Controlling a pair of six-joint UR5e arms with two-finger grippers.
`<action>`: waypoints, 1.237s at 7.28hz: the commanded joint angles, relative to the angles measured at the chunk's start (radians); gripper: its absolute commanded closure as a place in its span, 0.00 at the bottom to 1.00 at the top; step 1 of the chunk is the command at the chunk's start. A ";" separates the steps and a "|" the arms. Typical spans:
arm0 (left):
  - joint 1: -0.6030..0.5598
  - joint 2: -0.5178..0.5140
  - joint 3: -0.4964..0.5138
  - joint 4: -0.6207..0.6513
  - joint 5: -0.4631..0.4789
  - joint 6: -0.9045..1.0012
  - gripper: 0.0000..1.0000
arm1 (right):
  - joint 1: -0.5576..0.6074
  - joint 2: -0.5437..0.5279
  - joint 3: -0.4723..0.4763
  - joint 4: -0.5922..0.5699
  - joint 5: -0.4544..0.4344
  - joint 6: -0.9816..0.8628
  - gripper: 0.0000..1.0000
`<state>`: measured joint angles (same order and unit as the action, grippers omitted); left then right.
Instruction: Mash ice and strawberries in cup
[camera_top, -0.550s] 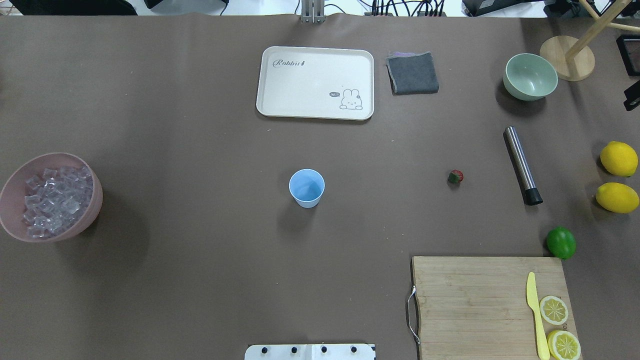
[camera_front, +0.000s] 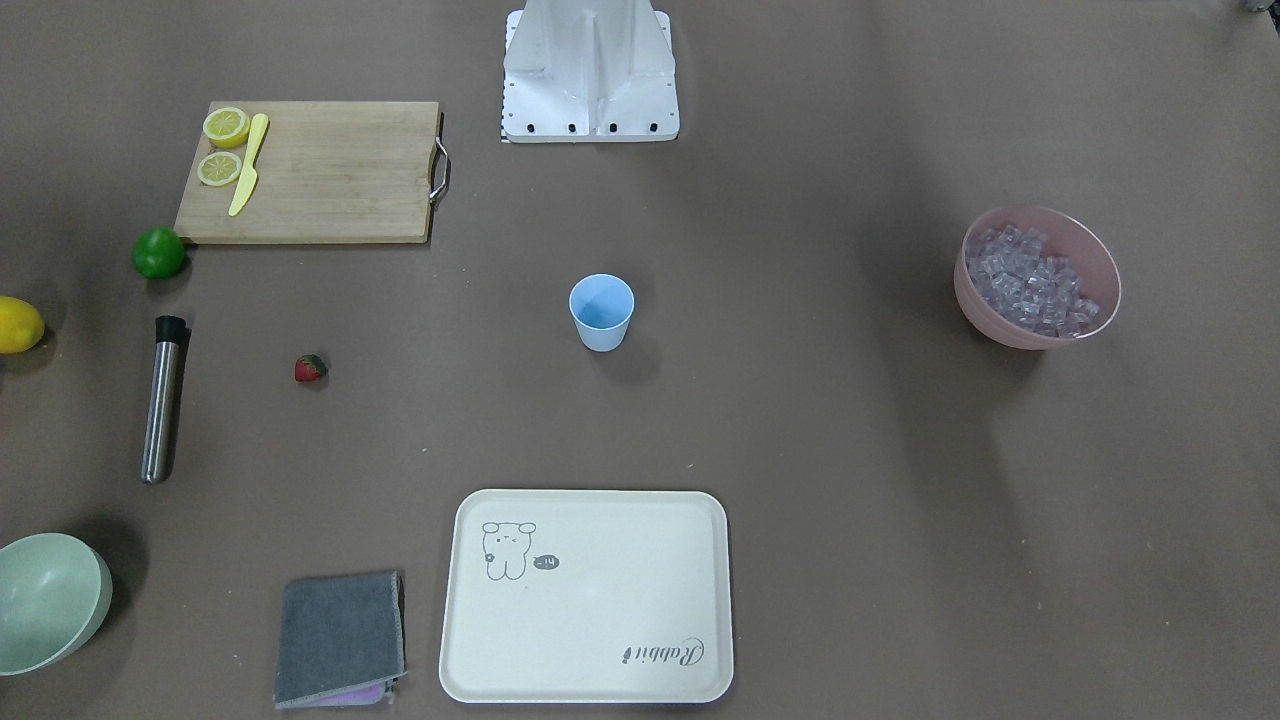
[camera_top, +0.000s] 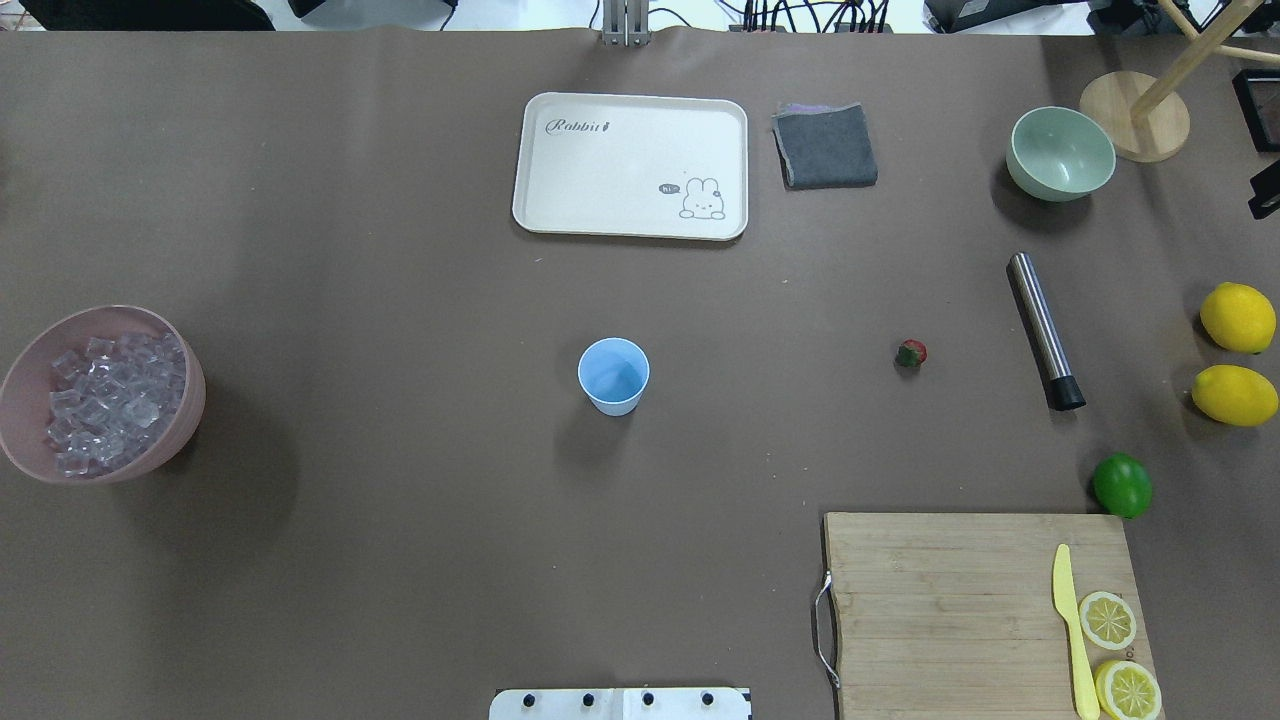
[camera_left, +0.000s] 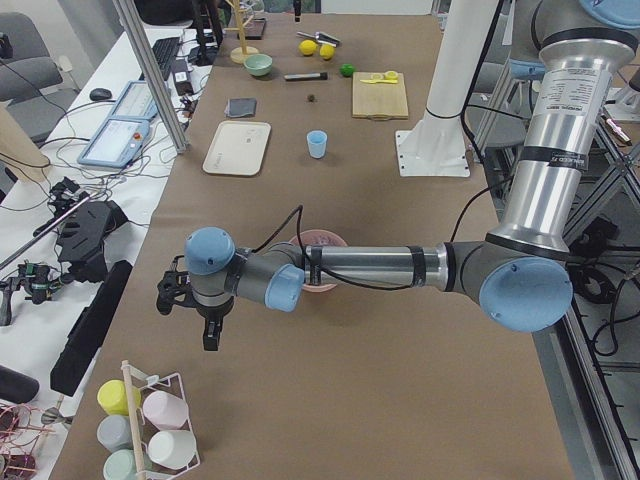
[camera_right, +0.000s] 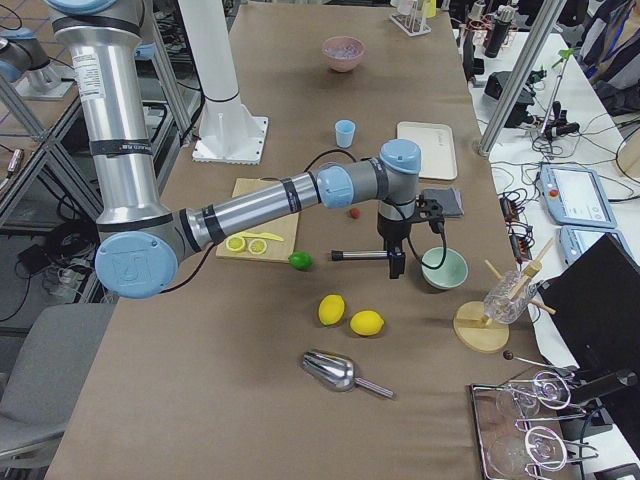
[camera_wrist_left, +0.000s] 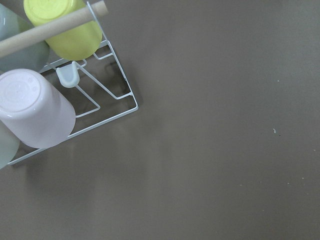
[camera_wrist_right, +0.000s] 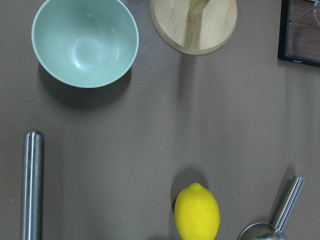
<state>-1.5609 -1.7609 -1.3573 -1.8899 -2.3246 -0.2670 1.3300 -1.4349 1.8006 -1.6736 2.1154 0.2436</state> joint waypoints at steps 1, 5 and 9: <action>0.001 0.014 -0.002 -0.056 0.002 0.002 0.02 | 0.000 0.001 0.005 0.000 0.000 0.000 0.00; -0.002 0.096 -0.017 -0.220 0.002 -0.043 0.02 | 0.000 -0.018 0.054 -0.002 0.011 0.002 0.00; 0.001 0.086 -0.058 -0.248 -0.007 -0.307 0.02 | 0.000 -0.007 0.054 -0.002 0.002 0.002 0.00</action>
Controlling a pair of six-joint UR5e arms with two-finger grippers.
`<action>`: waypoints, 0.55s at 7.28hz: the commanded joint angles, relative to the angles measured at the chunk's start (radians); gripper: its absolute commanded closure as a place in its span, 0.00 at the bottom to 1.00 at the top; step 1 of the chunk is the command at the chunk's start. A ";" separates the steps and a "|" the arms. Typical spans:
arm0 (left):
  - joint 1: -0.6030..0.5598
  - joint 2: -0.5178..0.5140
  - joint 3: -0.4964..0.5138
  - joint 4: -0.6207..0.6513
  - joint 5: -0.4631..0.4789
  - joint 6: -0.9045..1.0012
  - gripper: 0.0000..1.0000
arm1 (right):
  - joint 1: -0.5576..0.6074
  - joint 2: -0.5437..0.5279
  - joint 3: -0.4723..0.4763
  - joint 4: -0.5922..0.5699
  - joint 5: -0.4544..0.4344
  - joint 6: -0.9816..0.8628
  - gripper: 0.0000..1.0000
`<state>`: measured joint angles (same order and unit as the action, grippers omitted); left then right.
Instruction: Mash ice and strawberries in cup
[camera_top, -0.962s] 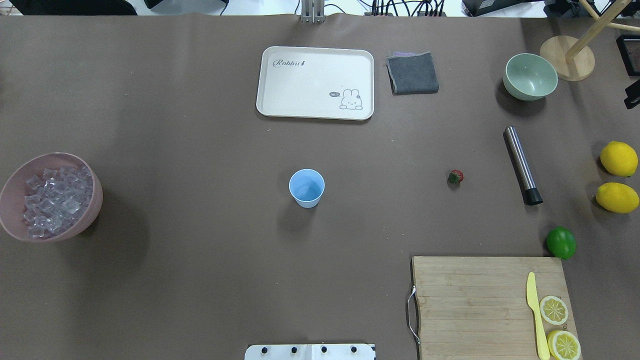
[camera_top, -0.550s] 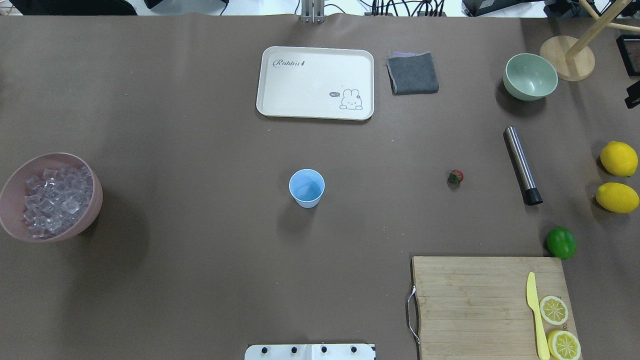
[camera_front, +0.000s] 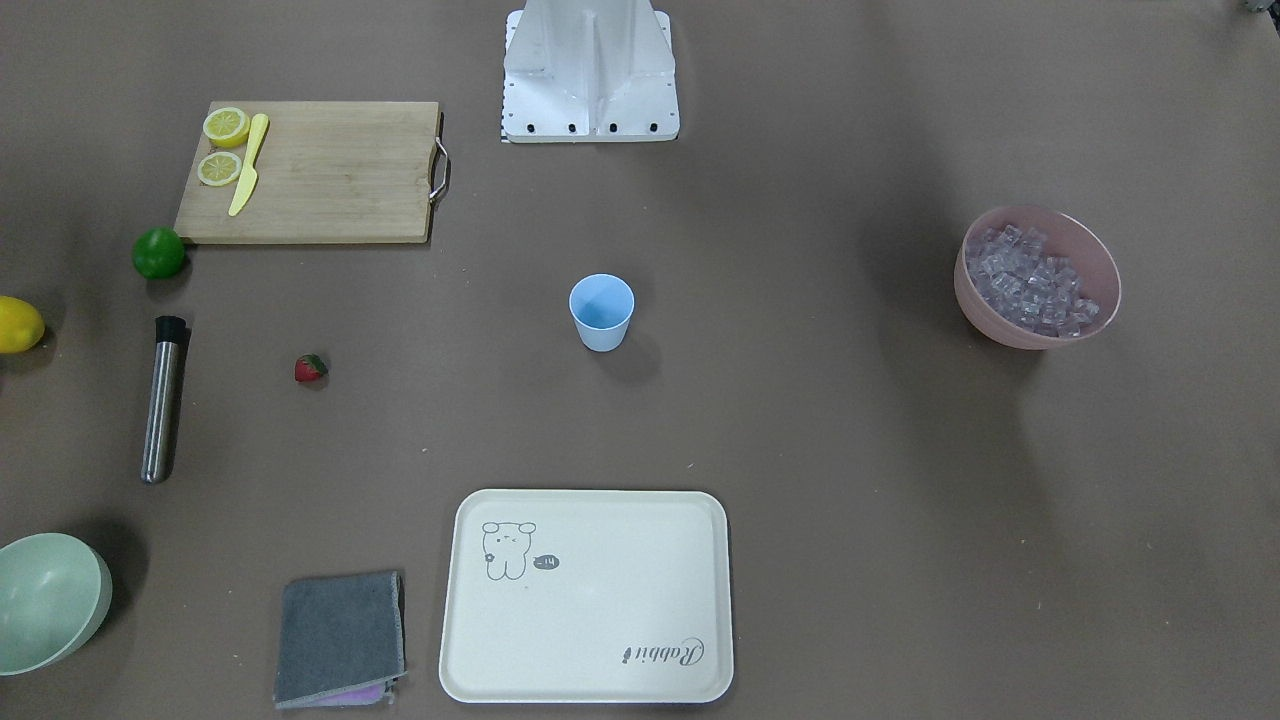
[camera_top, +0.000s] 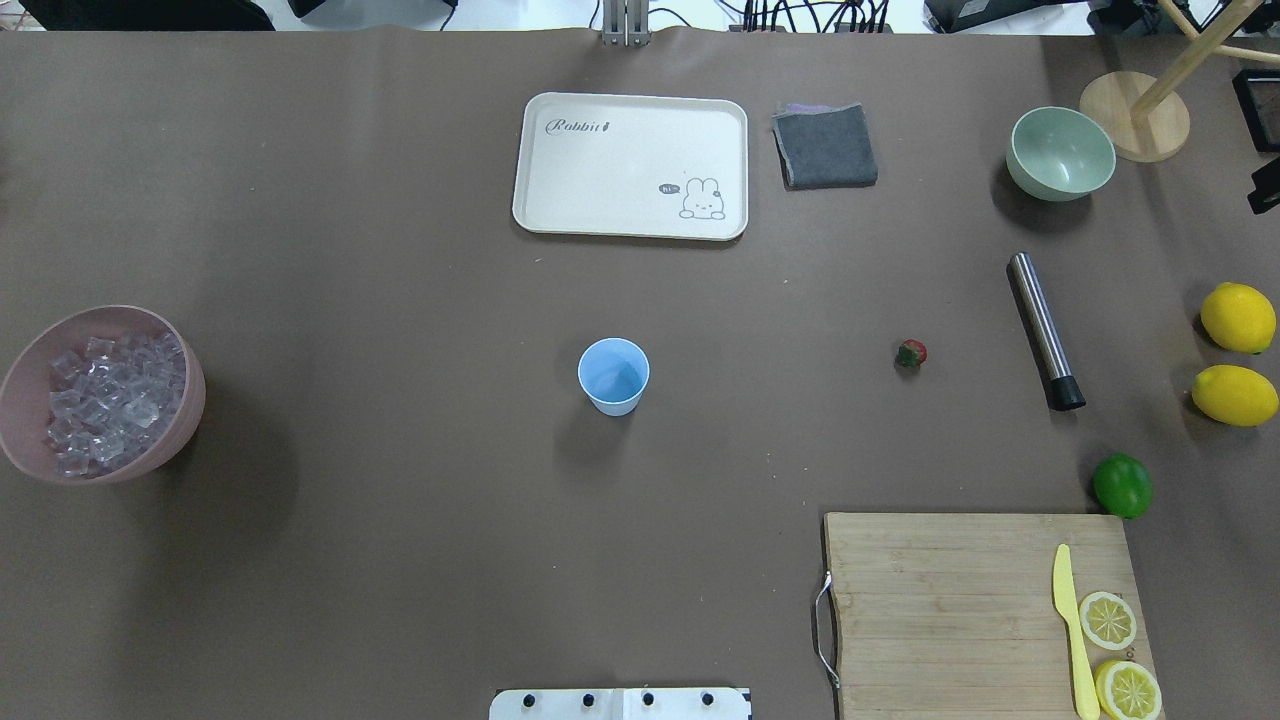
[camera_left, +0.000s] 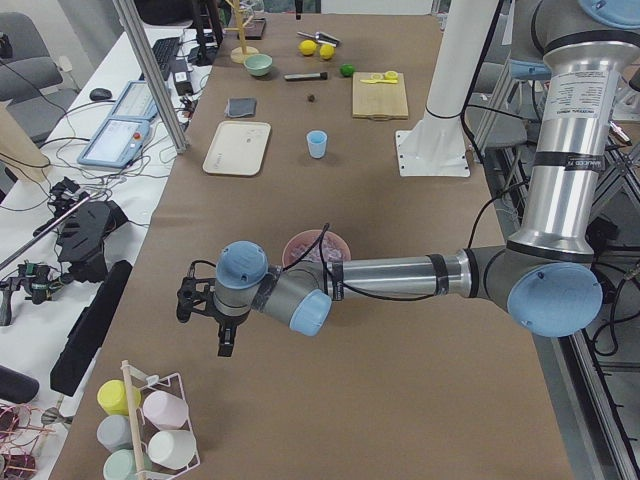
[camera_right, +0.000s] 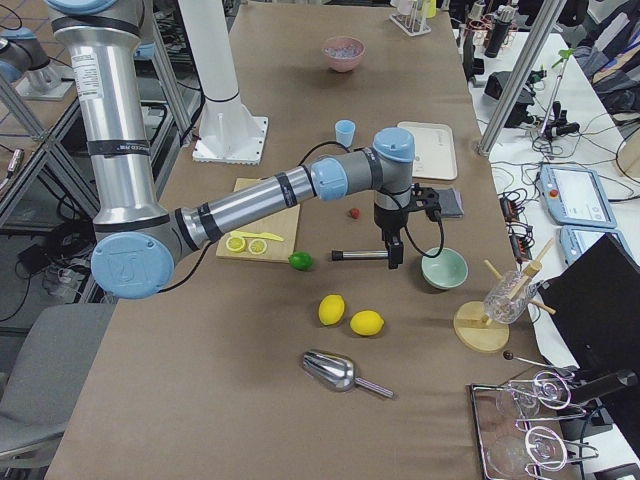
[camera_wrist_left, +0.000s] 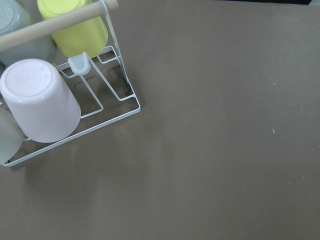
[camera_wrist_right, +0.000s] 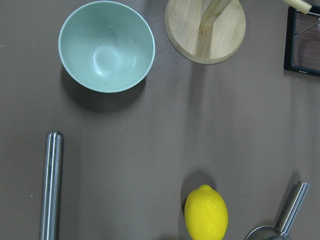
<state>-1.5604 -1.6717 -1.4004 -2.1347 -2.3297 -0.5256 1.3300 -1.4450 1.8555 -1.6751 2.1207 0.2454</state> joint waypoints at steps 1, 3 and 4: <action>0.000 -0.005 -0.031 -0.005 -0.002 -0.038 0.03 | 0.000 0.003 -0.001 0.000 -0.004 0.000 0.00; 0.016 -0.010 -0.044 -0.051 0.001 0.011 0.04 | 0.000 -0.002 0.001 0.000 -0.001 0.000 0.00; 0.028 -0.008 -0.054 -0.044 0.000 0.063 0.04 | 0.000 -0.002 0.001 0.000 0.002 0.000 0.00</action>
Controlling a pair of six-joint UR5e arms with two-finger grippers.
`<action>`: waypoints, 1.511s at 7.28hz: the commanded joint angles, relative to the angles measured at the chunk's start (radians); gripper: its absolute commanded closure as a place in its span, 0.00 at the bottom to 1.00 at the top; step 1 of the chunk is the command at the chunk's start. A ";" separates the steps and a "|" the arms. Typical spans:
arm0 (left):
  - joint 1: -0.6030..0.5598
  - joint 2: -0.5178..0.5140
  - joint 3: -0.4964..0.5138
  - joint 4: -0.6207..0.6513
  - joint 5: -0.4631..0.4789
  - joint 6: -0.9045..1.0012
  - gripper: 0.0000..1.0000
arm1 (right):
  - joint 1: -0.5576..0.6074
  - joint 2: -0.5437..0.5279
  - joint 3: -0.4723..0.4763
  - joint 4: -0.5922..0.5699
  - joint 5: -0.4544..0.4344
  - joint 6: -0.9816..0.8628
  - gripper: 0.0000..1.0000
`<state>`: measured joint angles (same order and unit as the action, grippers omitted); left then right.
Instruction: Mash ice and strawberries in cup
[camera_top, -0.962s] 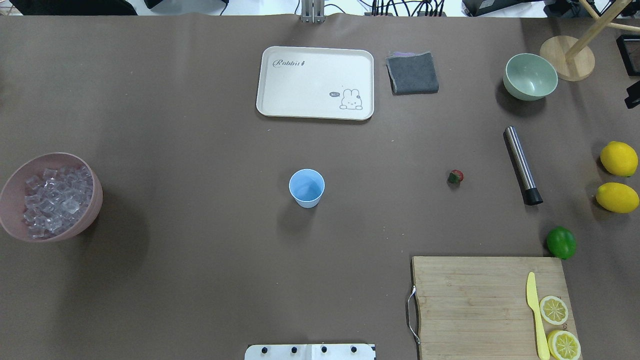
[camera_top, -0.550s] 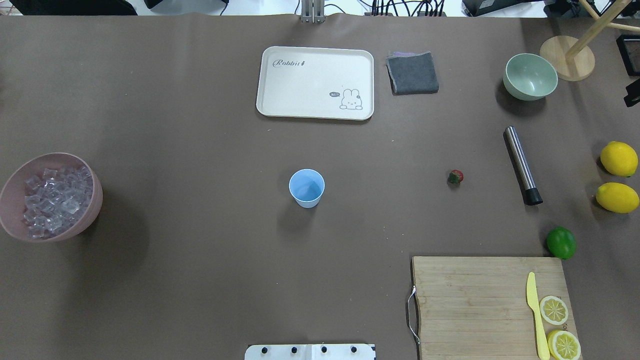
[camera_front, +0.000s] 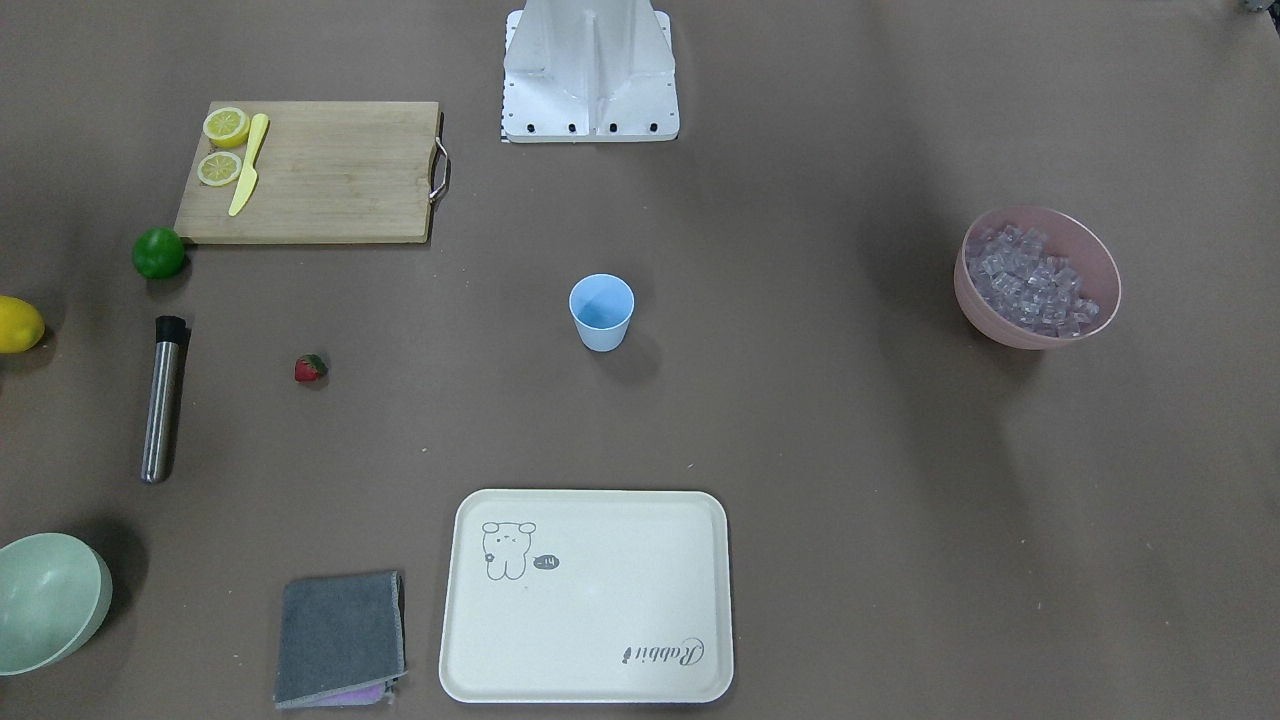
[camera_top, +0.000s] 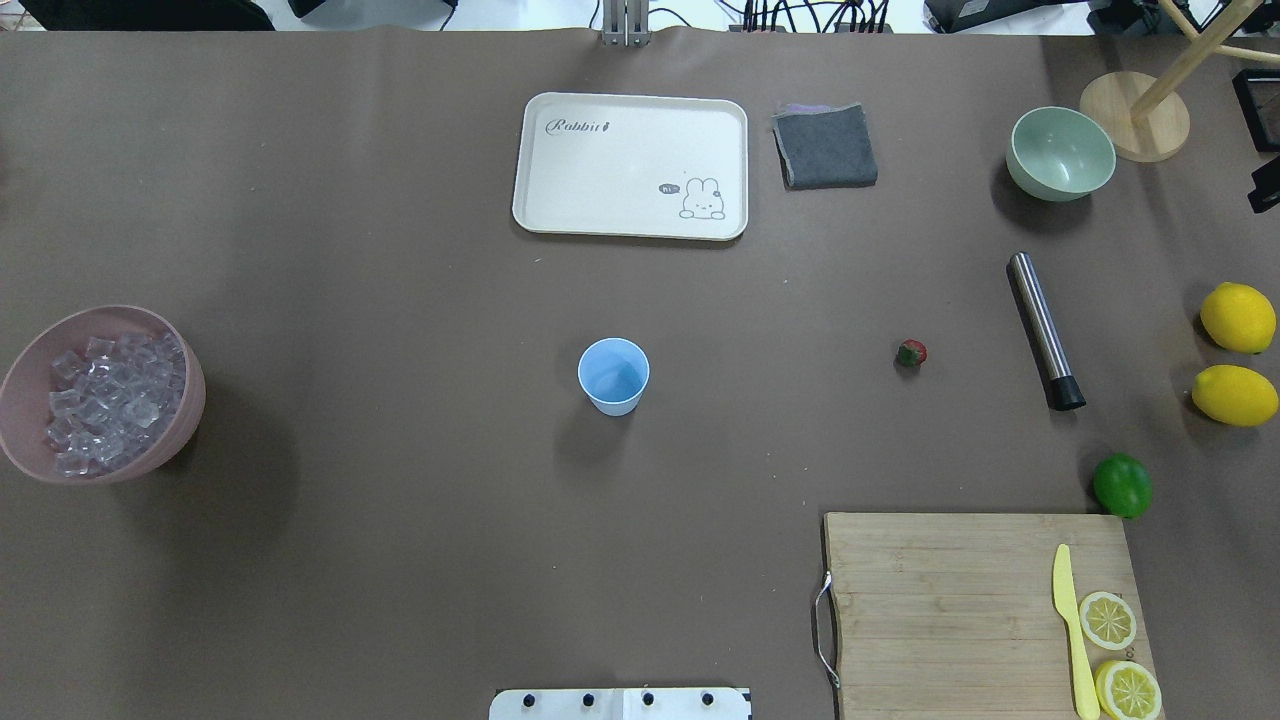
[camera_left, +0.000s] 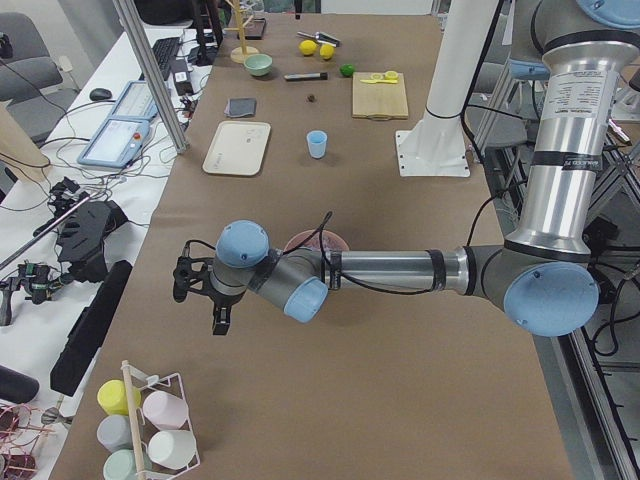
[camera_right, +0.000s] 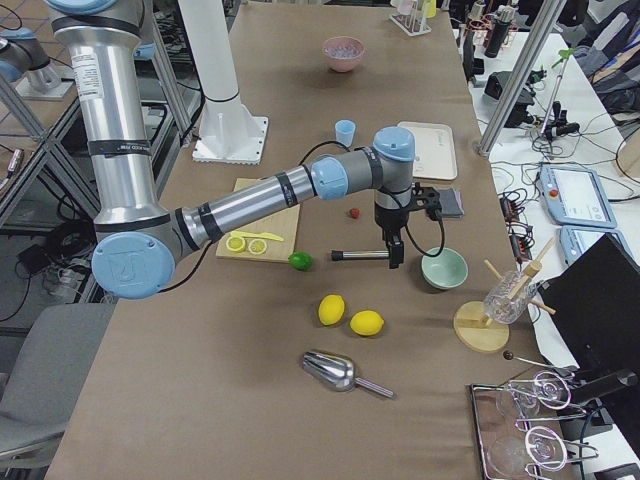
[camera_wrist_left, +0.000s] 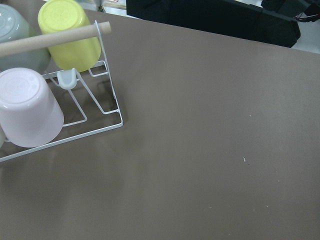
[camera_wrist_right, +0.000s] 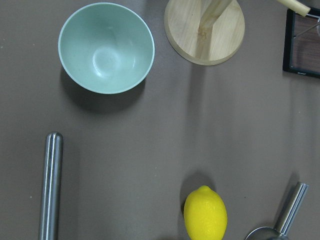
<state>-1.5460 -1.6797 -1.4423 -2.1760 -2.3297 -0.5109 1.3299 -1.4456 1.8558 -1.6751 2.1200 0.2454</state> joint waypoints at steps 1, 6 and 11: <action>0.032 0.000 -0.012 -0.001 0.000 0.072 0.04 | 0.000 -0.002 -0.001 -0.002 0.003 0.000 0.00; 0.310 0.041 -0.235 -0.002 -0.092 0.071 0.03 | -0.005 0.007 -0.001 -0.006 0.044 0.111 0.00; 0.465 0.178 -0.348 -0.010 -0.085 0.392 0.03 | -0.025 0.011 -0.013 0.000 0.034 0.155 0.00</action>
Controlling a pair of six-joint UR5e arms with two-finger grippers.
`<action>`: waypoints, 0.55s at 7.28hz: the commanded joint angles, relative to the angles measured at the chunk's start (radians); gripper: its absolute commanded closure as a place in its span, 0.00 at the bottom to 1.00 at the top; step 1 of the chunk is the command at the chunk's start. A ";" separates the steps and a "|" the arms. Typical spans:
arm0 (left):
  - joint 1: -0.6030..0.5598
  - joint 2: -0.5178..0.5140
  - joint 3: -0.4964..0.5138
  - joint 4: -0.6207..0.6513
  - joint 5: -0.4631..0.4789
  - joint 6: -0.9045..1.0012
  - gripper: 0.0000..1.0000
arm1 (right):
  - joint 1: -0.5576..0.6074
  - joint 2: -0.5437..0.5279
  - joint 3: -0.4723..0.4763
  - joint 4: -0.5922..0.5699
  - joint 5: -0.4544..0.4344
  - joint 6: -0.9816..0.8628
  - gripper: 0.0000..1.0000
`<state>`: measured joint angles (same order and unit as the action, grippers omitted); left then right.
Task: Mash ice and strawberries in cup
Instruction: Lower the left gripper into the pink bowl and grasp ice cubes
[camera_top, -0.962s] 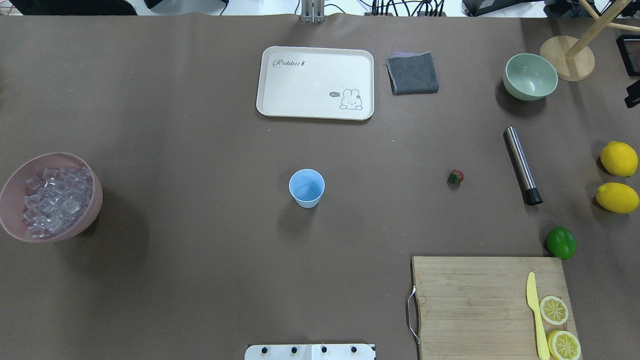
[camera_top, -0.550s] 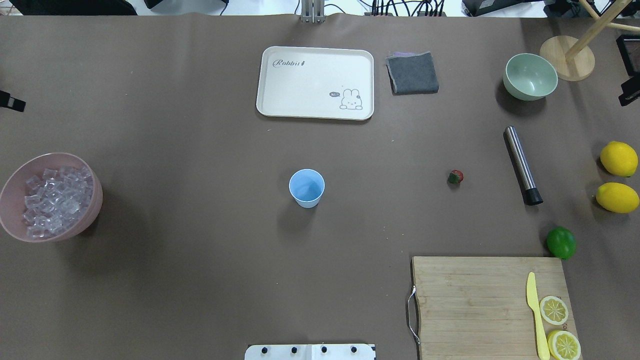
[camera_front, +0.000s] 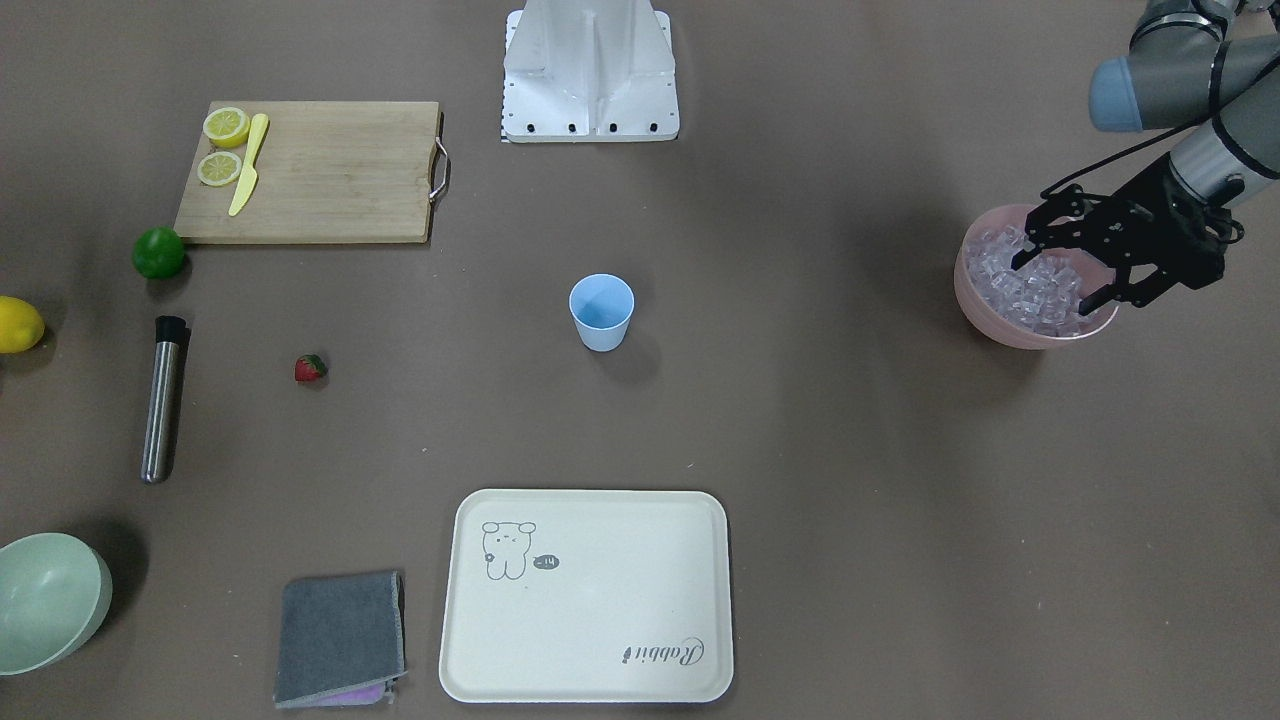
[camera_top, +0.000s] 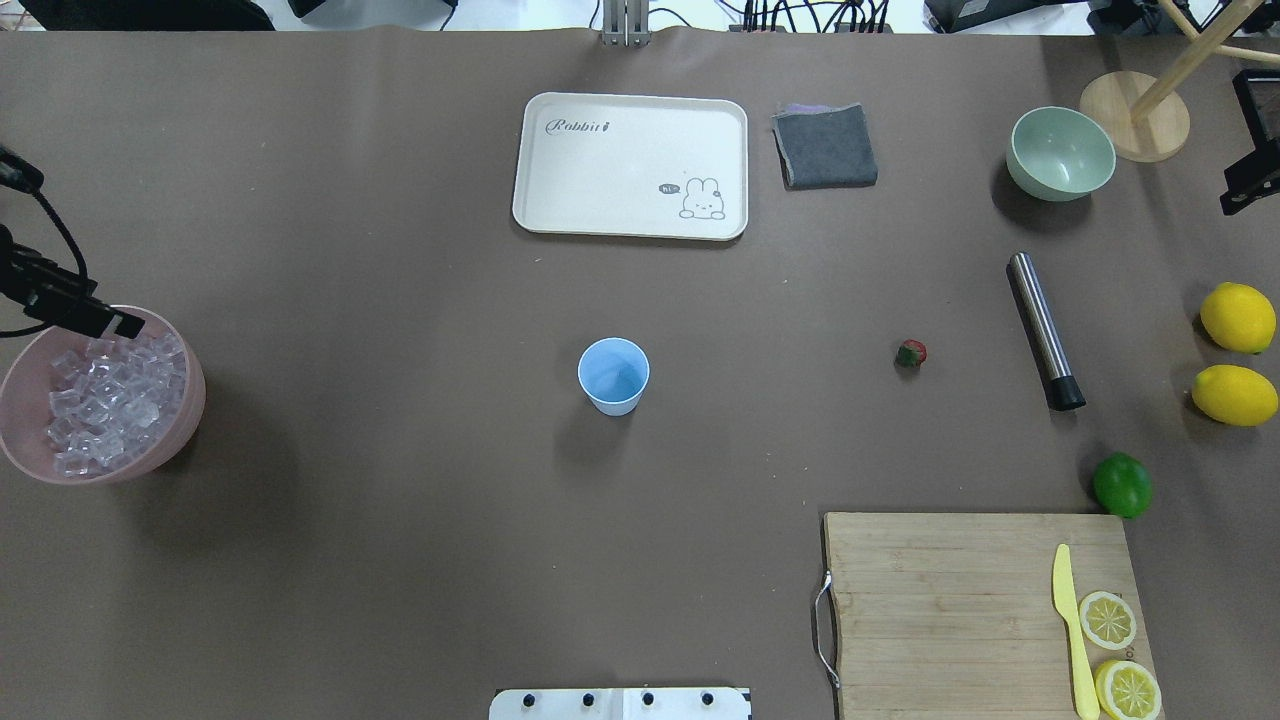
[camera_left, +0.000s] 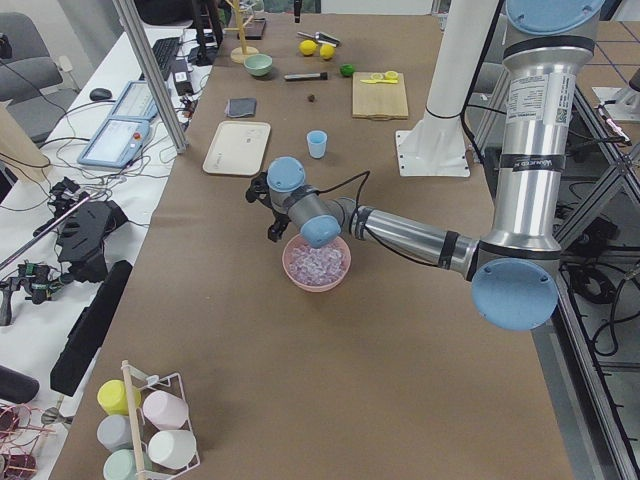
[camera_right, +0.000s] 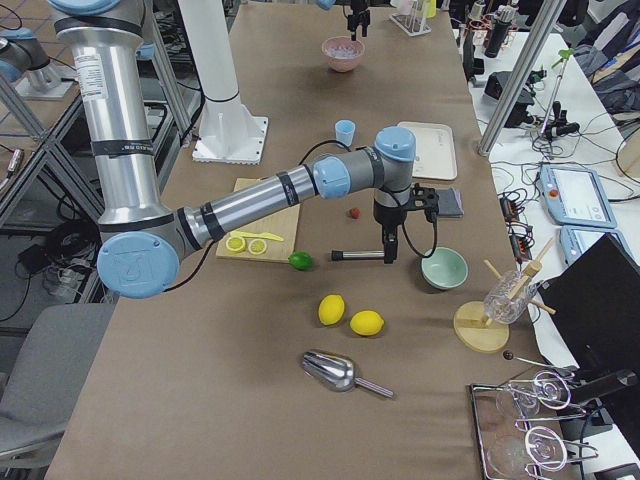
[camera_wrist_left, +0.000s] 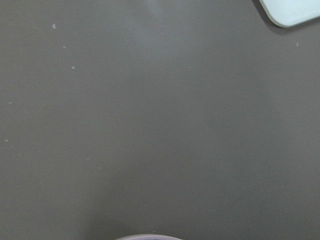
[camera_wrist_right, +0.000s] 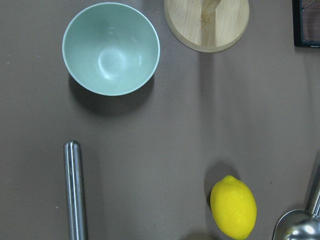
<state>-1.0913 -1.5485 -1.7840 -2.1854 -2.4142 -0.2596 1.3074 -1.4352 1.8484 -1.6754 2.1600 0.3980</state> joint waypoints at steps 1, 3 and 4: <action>0.013 0.059 -0.002 -0.001 0.001 0.192 0.03 | -0.001 -0.001 0.003 0.000 -0.006 0.004 0.00; 0.043 0.044 0.005 -0.001 0.012 0.247 0.03 | -0.001 -0.011 0.003 0.000 -0.006 0.010 0.00; 0.074 0.038 0.005 -0.002 0.051 0.249 0.03 | -0.002 -0.011 0.000 0.000 -0.006 0.010 0.00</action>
<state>-1.0490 -1.5028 -1.7804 -2.1863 -2.3948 -0.0238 1.3062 -1.4439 1.8505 -1.6751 2.1538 0.4071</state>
